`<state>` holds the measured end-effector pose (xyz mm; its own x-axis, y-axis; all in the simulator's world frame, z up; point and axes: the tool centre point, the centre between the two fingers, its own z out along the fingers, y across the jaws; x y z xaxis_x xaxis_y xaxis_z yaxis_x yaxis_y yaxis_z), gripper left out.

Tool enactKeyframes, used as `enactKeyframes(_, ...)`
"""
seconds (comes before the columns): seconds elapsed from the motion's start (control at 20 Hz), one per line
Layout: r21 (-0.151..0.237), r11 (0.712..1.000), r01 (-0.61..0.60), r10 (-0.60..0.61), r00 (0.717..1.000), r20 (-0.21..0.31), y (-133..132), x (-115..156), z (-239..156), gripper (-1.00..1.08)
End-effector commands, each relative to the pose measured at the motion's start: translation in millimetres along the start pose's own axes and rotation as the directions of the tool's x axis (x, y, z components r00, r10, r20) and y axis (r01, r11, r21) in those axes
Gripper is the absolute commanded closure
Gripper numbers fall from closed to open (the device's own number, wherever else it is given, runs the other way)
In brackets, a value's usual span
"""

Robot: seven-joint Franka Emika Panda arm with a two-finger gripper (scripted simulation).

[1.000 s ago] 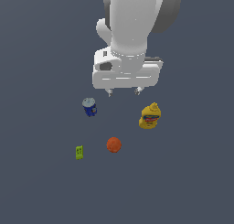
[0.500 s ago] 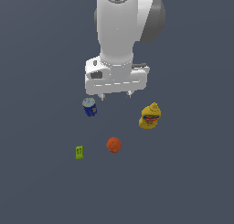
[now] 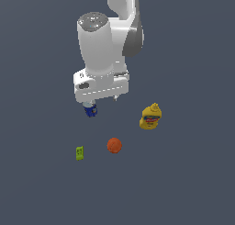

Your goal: Pick up a designated object from a clutter of objects.

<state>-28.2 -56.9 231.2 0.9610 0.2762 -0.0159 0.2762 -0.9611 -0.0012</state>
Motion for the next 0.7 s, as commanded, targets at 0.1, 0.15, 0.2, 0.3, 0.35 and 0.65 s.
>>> enactKeyframes(0.1,0.002,0.998,0.059,-0.059,0.998,-0.004,19,-22,24,-0.92)
enactKeyframes(0.15,0.002,0.997,0.071,-0.071,0.997,-0.005,23,-28,29,-0.92)
enactKeyframes(0.2,0.003,0.996,0.084,-0.084,0.996,-0.006,27,-33,35,-0.92)
enactKeyframes(0.3,0.003,0.994,0.109,-0.109,0.994,-0.008,34,-44,45,-0.92)
enactKeyframes(0.35,0.003,0.993,0.122,-0.122,0.993,-0.009,37,-50,50,-0.92)
enactKeyframes(0.65,0.0,0.981,0.194,-0.194,0.981,-0.013,55,-84,77,-0.92)
